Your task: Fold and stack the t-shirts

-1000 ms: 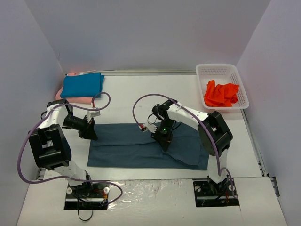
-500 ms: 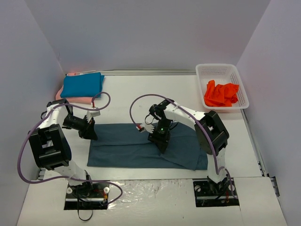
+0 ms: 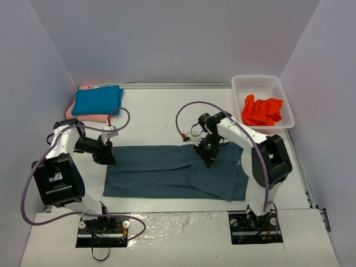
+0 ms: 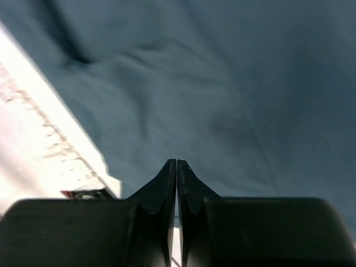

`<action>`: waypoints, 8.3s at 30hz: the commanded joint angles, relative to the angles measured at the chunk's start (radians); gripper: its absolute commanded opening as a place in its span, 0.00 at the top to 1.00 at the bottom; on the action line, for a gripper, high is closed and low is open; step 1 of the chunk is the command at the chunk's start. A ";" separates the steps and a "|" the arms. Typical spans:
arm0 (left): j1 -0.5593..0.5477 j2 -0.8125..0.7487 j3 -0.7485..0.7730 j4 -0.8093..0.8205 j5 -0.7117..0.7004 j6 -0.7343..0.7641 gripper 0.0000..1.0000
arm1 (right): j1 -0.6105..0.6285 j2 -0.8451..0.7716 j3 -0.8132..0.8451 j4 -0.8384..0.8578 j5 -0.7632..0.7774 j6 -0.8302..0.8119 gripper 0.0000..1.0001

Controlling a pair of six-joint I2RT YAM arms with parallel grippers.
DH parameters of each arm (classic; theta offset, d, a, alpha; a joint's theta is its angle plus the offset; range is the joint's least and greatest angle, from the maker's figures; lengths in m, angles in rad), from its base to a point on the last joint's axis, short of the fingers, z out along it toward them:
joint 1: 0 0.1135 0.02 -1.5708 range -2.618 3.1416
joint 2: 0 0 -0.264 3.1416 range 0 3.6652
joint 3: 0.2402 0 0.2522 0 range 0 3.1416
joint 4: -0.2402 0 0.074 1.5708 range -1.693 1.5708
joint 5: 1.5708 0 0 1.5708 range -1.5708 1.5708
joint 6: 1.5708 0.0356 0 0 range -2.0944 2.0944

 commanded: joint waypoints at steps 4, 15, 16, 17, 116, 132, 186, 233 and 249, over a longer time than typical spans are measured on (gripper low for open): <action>0.002 -0.020 0.030 -0.010 0.008 -0.009 0.78 | -0.117 -0.066 -0.114 0.034 0.159 0.035 1.00; 0.002 0.014 0.053 -0.003 0.008 -0.019 0.78 | -0.188 0.049 -0.121 0.056 0.167 -0.002 1.00; 0.002 0.015 0.052 0.001 0.007 -0.019 0.78 | -0.197 0.080 -0.111 0.057 0.167 -0.005 1.00; 0.002 0.017 0.049 -0.001 0.005 -0.016 0.78 | -0.212 0.097 -0.095 0.060 0.165 -0.009 1.00; -0.685 0.433 0.185 0.182 -0.403 -0.377 0.98 | -0.250 -0.150 -0.059 0.436 0.363 0.205 1.00; -0.953 0.426 0.245 0.159 -0.197 -0.417 0.97 | -0.250 0.159 0.223 0.340 0.227 0.207 1.00; -0.404 0.183 0.414 0.211 -0.229 -0.481 0.97 | -0.232 0.689 1.108 0.323 0.286 0.141 1.00; -0.358 0.008 0.161 0.340 -0.203 -0.492 0.77 | 0.107 0.261 0.175 0.295 0.094 0.090 1.00; -0.355 0.006 0.162 0.338 -0.212 -0.492 0.77 | 0.089 0.391 0.234 0.295 0.183 0.095 1.00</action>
